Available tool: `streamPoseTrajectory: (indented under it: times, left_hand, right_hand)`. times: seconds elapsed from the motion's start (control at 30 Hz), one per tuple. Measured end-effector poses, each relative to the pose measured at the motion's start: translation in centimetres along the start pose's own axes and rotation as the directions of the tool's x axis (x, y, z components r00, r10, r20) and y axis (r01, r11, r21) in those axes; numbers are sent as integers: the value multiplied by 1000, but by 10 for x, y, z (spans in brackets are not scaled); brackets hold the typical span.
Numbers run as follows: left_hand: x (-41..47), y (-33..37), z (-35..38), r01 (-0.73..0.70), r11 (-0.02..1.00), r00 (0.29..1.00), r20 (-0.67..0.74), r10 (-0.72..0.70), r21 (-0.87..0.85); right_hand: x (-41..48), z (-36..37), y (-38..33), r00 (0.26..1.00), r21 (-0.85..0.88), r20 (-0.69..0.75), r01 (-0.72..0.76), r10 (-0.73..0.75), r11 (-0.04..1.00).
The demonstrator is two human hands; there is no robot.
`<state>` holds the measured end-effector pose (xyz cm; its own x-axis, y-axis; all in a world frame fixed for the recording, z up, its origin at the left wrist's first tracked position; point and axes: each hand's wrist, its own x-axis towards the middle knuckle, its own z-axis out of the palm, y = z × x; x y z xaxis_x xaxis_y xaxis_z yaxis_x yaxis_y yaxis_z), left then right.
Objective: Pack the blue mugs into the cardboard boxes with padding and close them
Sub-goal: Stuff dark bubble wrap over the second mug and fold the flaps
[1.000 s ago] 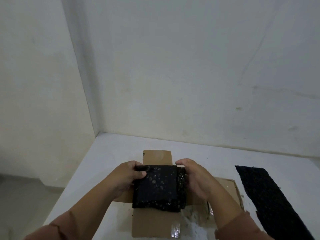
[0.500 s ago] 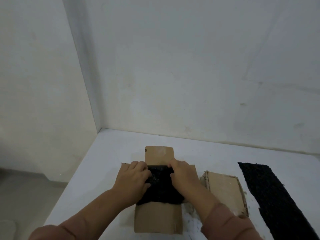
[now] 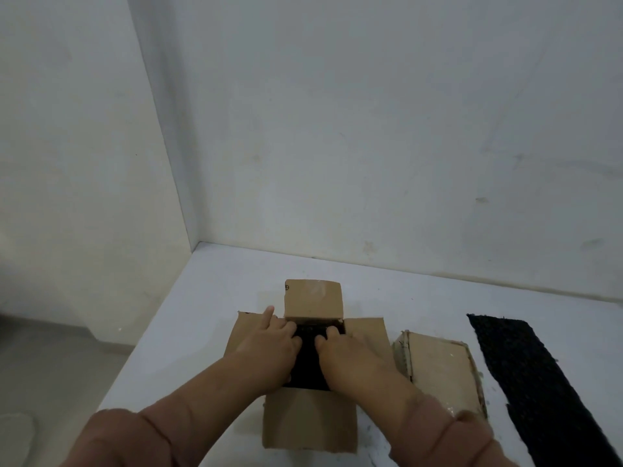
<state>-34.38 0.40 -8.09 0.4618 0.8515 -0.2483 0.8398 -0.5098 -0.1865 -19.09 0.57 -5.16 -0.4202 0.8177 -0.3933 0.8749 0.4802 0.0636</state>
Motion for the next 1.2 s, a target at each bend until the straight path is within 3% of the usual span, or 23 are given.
streamPoseTrajectory:
  times: [0.33,0.5,0.63,0.9,1.0,1.07,1.13,1.2]
  left_hand:
    - [1,-3,0,46,991,995,94,-35,-128]
    - [4,3,-4,26,997,999,47,-23,-75]
    - [2,-1,0,41,990,998,48,-35,-136]
    - [4,2,-1,47,991,999,19,-45,-128]
    - [1,1,-3,36,991,999,28,-33,-129]
    - [1,3,-8,36,992,999,21,-34,-117]
    - [3,12,-18,60,989,998,-7,-62,-135]
    - [10,27,-33,67,978,995,-63,-81,-199]
  right_hand:
    - [-1,7,13,992,-160,-98,63,-79,985]
    - [1,9,11,990,-145,-111,66,-83,987]
    - [2,7,16,995,-137,-46,77,-84,988]
    - [6,13,14,992,-114,-101,66,-78,991]
    - [4,11,23,995,-20,8,96,-96,995]
    - [-2,5,33,992,139,50,106,-114,985]
    - [-11,-3,44,995,355,-15,98,-99,930]
    - [-23,-6,60,987,495,-160,75,5,866]
